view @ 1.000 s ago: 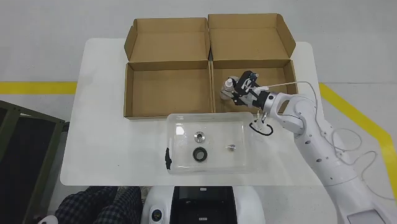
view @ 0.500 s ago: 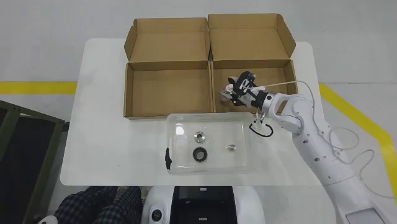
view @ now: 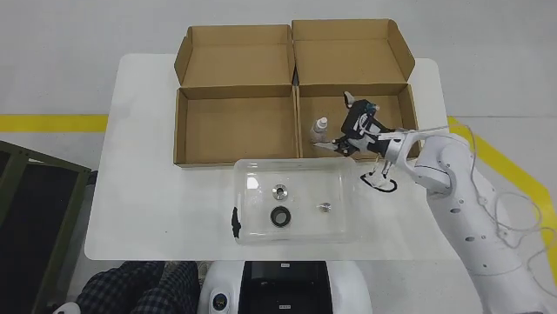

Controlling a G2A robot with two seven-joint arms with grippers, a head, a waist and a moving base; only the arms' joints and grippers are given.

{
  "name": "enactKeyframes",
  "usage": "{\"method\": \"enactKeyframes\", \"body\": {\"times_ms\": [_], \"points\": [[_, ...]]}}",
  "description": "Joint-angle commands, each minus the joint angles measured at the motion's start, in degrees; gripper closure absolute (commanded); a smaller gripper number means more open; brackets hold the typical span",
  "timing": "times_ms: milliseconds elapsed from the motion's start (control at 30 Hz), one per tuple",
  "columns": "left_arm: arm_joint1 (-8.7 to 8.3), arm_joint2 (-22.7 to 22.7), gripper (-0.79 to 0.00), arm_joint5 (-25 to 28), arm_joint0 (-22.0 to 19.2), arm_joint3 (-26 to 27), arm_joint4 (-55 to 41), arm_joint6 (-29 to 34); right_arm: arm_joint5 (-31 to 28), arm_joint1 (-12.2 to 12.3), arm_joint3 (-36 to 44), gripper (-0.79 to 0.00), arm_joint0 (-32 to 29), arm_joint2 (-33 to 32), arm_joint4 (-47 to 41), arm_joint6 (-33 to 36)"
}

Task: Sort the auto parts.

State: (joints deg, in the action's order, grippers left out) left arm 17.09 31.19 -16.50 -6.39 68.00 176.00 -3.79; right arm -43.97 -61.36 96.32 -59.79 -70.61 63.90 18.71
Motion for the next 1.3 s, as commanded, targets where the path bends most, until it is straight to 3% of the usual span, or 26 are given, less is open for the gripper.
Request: {"method": "enactKeyframes", "body": {"times_ms": [0, 333, 667, 933, 1267], "points": [[0.0, 0.0, -0.785, 0.0, 0.0, 0.0, 0.0, 0.0, -1.47, 0.41, 3.05, -0.785, -1.36, -1.18, 0.06, 1.4], [0.0, 0.0, -0.785, 0.0, 0.0, 0.0, 0.0, 0.0, -9.01, 2.31, 15.35, -0.785, -9.38, -4.72, 1.11, 8.36], [0.0, 0.0, -0.785, 0.0, 0.0, 0.0, 0.0, 0.0, -13.11, 3.73, 22.2, -0.785, -16.23, -6.34, 5.05, 12.68], [0.0, 0.0, -0.785, 0.0, 0.0, 0.0, 0.0, 0.0, -14.03, 4.7, 23.58, -0.785, -19.06, -4.73, 8.76, 14.09], [0.0, 0.0, -0.785, 0.0, 0.0, 0.0, 0.0, 0.0, -14.03, 5.53, 20.19, -0.785, -16.14, 0.56, 12.12, 16.57]]}}
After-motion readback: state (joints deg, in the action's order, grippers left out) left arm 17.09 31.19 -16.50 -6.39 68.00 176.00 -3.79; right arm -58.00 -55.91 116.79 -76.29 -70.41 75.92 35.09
